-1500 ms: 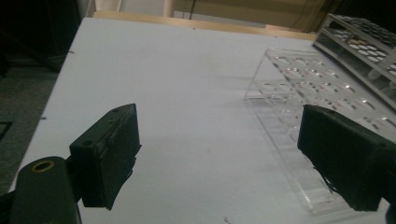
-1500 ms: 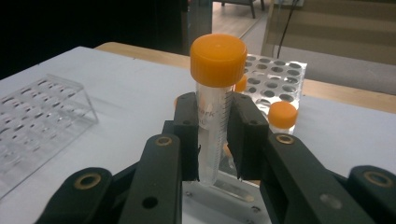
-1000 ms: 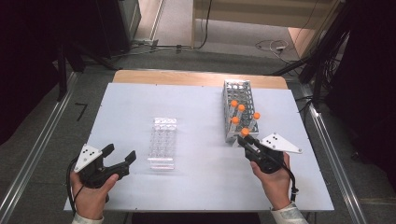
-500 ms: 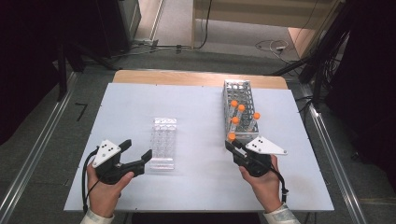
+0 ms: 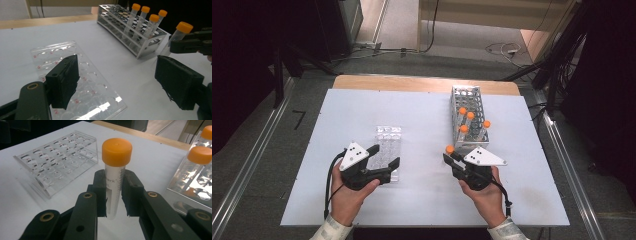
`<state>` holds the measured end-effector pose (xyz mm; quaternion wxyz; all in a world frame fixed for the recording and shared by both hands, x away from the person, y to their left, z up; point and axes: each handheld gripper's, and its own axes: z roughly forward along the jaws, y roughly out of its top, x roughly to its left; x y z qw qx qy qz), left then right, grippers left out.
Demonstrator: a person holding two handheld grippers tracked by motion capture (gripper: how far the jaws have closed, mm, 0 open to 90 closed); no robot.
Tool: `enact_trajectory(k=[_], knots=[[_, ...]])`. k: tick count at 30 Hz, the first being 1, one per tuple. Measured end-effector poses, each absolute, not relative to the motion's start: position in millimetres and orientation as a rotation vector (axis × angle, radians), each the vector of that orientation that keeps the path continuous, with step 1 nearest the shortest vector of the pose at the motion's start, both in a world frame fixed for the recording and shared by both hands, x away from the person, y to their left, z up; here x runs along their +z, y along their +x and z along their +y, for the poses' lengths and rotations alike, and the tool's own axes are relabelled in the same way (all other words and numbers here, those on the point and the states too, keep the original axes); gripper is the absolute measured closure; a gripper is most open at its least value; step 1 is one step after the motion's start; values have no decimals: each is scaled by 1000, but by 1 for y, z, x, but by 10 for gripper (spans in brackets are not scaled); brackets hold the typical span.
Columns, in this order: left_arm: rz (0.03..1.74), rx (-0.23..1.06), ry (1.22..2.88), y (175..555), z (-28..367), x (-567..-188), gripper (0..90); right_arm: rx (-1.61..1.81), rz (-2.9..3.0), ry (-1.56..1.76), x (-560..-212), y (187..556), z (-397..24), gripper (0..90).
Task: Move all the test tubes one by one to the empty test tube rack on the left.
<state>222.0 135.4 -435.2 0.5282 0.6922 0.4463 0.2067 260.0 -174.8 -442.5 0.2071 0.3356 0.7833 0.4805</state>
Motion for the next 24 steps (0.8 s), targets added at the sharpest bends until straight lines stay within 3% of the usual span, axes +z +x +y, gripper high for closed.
enact_trajectory(k=[10,24], knots=[[1022,464,1684,228,112,-433,202,1334,2216,910,-446,259,-166,725],[929,414,1710,236,70,-424,288,1333,2254,876,-450,257,-155,725]])
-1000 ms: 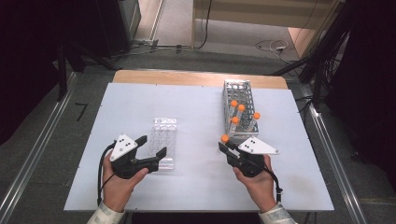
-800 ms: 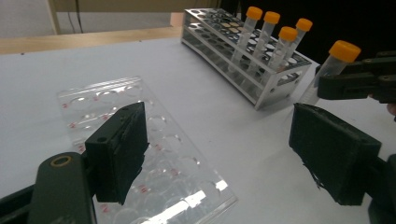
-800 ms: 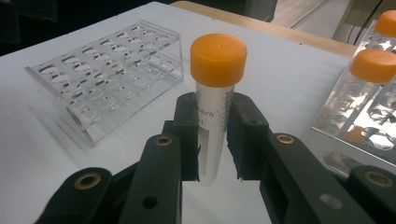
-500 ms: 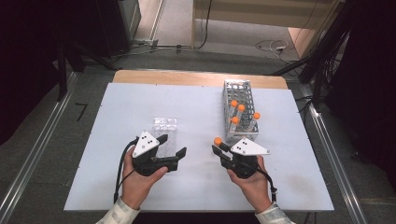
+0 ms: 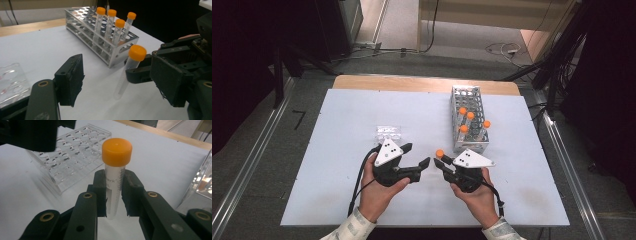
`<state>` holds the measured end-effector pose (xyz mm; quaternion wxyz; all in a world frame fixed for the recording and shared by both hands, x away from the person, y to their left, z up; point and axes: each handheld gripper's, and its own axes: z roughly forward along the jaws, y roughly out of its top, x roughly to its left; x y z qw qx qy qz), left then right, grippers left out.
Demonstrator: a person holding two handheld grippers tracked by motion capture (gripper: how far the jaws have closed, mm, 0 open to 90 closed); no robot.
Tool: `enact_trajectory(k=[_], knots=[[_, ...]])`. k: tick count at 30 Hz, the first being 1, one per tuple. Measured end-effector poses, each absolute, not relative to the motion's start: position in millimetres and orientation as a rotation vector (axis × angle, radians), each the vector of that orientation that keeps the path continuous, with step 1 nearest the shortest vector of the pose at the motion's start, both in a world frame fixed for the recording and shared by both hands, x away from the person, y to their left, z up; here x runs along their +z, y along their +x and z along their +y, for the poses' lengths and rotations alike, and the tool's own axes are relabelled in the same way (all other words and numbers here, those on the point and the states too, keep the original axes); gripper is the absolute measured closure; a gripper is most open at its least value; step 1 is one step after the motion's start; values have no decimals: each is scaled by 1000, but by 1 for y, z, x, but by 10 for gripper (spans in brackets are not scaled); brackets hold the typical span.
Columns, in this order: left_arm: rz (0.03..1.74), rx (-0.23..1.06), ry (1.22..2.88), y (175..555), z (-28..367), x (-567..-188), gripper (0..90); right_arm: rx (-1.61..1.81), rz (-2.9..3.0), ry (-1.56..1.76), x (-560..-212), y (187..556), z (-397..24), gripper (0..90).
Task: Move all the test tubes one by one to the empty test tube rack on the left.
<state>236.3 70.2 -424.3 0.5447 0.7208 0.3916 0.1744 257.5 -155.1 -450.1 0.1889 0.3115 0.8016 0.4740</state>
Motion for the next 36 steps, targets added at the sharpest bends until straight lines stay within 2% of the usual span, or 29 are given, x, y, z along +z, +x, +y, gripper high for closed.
enact_trajectory(k=[8,15,21,22,23,34,36], knots=[[896,388,1730,242,54,-426,400,1336,2274,861,-452,256,-149,725],[887,382,1749,246,47,-430,461,1347,2282,848,-451,254,-146,725],[866,378,1755,248,45,-431,610,1350,2288,850,-451,254,-145,725],[863,376,1756,248,44,-431,610,1350,2288,850,-451,254,-145,725],[859,373,1756,248,44,-431,663,1350,2286,850,-451,254,-145,725],[835,407,1769,246,44,-430,702,1352,2283,851,-451,254,-145,723],[834,397,1757,246,45,-429,704,1369,2281,855,-451,253,-145,644]])
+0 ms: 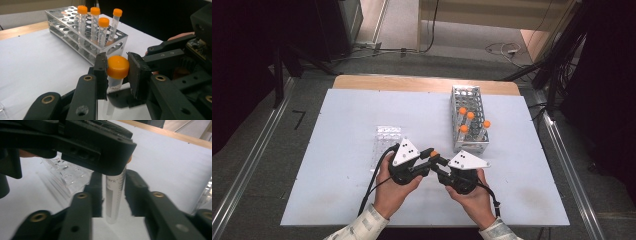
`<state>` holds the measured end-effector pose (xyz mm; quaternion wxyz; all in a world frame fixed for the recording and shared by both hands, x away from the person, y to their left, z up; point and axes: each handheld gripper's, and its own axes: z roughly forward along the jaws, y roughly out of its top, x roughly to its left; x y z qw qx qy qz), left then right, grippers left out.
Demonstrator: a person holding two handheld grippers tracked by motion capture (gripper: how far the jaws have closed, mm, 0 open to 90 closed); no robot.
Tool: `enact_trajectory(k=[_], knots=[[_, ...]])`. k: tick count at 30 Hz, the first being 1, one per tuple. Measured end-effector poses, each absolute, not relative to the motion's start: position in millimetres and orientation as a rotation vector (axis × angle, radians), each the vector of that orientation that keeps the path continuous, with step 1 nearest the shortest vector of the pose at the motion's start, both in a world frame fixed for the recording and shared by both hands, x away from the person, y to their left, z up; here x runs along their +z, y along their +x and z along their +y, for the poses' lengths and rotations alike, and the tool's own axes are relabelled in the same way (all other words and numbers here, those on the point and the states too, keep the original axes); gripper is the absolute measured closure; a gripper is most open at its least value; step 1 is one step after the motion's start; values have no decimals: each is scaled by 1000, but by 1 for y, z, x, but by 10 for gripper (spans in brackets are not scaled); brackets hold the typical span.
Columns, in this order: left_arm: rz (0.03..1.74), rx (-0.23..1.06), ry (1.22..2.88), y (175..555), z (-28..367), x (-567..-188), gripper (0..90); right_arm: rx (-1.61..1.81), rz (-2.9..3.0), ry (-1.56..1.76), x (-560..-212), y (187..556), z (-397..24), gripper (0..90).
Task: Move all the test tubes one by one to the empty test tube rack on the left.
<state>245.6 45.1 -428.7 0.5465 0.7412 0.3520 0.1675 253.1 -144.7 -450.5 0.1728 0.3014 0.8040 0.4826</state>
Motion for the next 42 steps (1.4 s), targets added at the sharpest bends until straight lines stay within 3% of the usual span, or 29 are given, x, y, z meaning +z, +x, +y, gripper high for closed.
enact_trajectory(k=[2,3,4,12,42], knots=[[835,398,1751,246,46,-428,706,1382,2282,860,-450,252,-144,551],[835,398,1746,246,47,-426,706,1382,2282,860,-450,252,-144,551],[834,400,1738,245,49,-423,705,1395,2284,855,-450,252,-144,457],[854,405,1706,247,63,-413,706,1420,2275,865,-449,250,-149,318],[1052,572,1553,286,141,-392,705,1406,2271,921,-455,255,-168,327]])
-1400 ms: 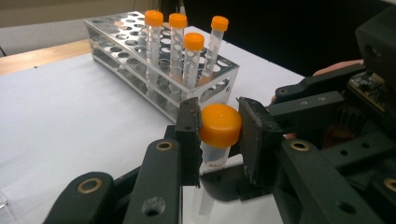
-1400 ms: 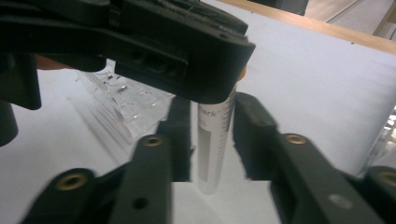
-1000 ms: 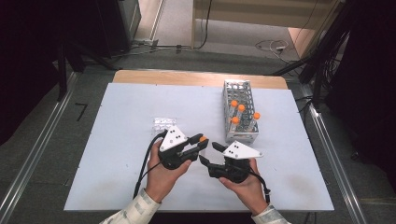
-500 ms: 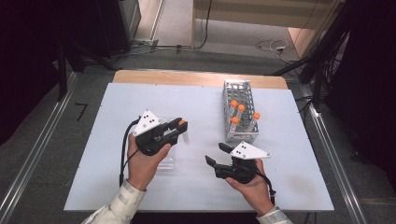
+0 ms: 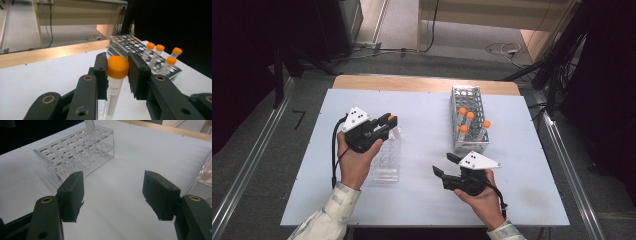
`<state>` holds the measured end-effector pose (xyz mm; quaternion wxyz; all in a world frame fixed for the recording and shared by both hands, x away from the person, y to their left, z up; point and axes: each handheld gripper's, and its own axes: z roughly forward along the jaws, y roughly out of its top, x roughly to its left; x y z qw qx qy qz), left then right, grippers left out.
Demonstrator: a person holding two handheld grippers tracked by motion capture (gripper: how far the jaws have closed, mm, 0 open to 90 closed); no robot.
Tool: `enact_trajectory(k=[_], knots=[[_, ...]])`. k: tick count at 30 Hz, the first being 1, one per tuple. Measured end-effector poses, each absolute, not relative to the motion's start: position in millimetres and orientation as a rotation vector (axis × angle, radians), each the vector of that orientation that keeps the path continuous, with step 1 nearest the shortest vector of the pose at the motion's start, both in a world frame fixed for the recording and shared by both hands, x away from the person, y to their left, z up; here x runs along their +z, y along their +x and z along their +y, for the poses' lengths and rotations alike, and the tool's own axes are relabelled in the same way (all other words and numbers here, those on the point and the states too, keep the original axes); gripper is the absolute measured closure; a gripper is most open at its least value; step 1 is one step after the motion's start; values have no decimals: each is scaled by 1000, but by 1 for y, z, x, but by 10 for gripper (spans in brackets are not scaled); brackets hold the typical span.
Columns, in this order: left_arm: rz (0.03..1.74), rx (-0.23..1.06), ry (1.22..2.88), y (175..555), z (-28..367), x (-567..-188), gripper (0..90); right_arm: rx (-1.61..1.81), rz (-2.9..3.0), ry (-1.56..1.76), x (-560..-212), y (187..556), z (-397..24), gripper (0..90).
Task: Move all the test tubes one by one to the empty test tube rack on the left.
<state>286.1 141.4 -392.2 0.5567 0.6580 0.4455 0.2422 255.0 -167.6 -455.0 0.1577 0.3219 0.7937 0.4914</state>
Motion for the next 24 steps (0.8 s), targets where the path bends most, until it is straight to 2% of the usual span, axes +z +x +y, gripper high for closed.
enact_trajectory(k=[15,24], knots=[[1065,652,1576,295,140,-399,705,1409,2263,929,-454,255,-170,332],[1094,645,1628,295,136,-422,704,1411,2261,929,-455,255,-170,332]])
